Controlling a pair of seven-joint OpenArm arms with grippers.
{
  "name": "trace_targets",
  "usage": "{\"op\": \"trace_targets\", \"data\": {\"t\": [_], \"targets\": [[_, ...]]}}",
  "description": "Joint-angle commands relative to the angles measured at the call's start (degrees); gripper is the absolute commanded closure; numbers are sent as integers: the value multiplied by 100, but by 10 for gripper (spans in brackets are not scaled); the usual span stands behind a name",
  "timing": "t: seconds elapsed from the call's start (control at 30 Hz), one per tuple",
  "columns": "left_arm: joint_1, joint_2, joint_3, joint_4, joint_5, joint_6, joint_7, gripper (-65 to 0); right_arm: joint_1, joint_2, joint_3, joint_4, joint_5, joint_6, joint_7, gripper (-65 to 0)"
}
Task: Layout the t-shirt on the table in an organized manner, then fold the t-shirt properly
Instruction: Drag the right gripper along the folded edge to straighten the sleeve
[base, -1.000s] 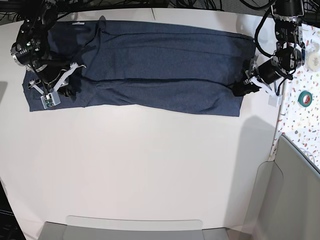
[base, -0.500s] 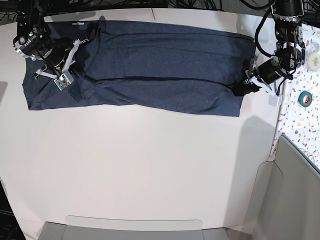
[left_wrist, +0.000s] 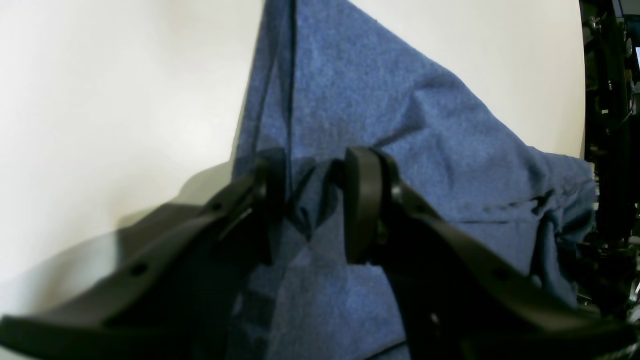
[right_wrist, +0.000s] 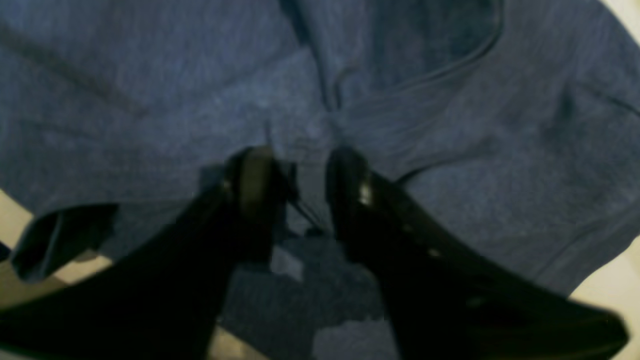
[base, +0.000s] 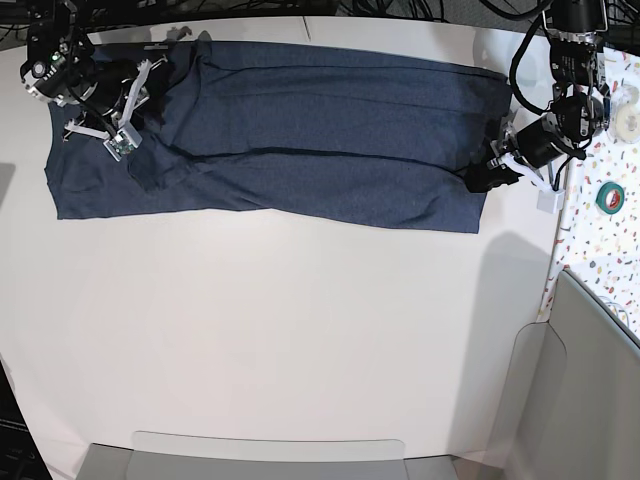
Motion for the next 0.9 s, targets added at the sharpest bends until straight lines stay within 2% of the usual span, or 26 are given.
{"op": "trace_targets", "data": {"t": [0.0,0.07,0.17,0.37,0.43,0.53,0.63,0.77,0.83,0.87], "targets": [[-23,-91,-35,37,87,31,23,-199,-20,79,30,123,49,65,89,-254],[-23,-91,-35,37,87,31,23,-199,-64,176,-5,246,49,65,89,-291],[-23,-91,-35,37,87,31,23,-199,-143,246,21,387,172,65,97,-302],[-23,-91,-35,37,87,31,14,-199,59,343,496,378,1649,65,106,-300],[-23,-91,-35,37,87,31,14,-199,191,176,874,352,2142,47,124,-299],[-23,-91,-35,37,87,31,14,-199,446,-405,1648,343,2423,12,97,-292],[-23,-12,-35,37,87,31,14,-199,736,-879,2026,211,2221,-225,89,-206],[-23,14,-27,37,87,31,14,-199,956,-1178,2052,-334,1623,-964,89,-45],[-23,14,-27,37,87,31,14,-199,1026,-1293,2052,-633,1421,-1104,89,-2],[-23,14,-27,37,87,31,14,-199,1061,-1345,2052,-800,1324,-1113,89,0]]}}
